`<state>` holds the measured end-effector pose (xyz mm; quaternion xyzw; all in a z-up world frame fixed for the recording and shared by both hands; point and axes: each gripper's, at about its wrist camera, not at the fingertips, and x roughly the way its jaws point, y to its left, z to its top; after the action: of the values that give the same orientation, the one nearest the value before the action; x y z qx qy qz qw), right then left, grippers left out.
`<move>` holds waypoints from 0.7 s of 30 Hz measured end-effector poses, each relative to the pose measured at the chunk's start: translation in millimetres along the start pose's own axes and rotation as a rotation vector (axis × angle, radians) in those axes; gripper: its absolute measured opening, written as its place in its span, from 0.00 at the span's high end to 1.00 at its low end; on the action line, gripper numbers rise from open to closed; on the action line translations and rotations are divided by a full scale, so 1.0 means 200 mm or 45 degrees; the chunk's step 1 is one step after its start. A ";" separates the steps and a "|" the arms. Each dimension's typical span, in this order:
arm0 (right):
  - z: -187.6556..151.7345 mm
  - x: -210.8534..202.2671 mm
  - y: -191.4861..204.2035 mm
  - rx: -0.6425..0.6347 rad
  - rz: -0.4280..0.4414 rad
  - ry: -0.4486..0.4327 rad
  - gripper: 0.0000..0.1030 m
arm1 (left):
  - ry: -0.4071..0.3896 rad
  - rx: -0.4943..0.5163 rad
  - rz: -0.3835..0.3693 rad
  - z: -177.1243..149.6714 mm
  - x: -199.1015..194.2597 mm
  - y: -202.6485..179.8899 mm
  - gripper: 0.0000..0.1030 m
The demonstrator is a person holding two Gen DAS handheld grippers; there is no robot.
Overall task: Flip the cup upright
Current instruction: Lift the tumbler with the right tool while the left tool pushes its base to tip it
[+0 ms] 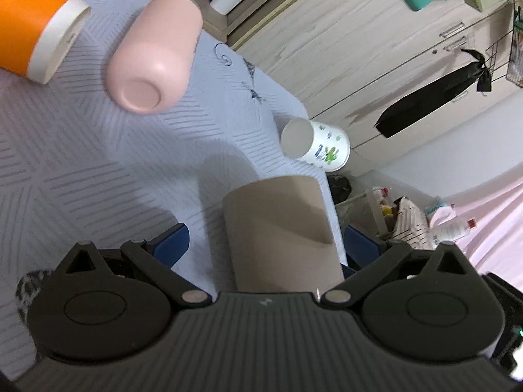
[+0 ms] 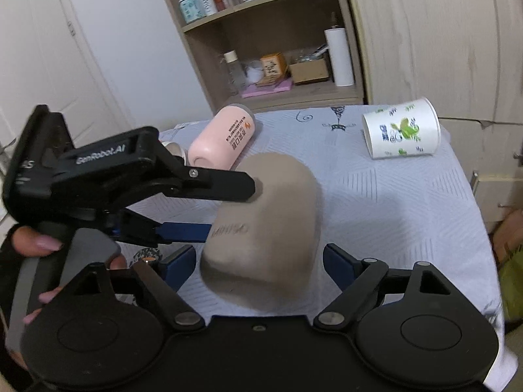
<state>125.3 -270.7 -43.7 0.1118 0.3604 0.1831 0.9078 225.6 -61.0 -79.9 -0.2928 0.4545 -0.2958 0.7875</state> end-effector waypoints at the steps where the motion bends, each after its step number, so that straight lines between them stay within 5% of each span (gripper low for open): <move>1: 0.02 0.02 -0.03 0.018 0.022 0.010 0.12 | 0.004 -0.006 -0.005 0.01 0.01 0.00 0.02; 11: 0.10 0.19 -0.25 0.304 0.341 0.172 0.09 | 0.011 -0.051 -0.016 0.03 0.04 0.02 0.03; 21: 0.13 0.26 -0.26 0.329 0.345 0.261 0.18 | 0.068 -0.007 -0.012 0.04 0.07 -0.01 0.03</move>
<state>192.5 -297.7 -74.6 0.2556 0.4529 0.2663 0.8116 239.0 -71.7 -82.4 -0.2892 0.4746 -0.3061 0.7729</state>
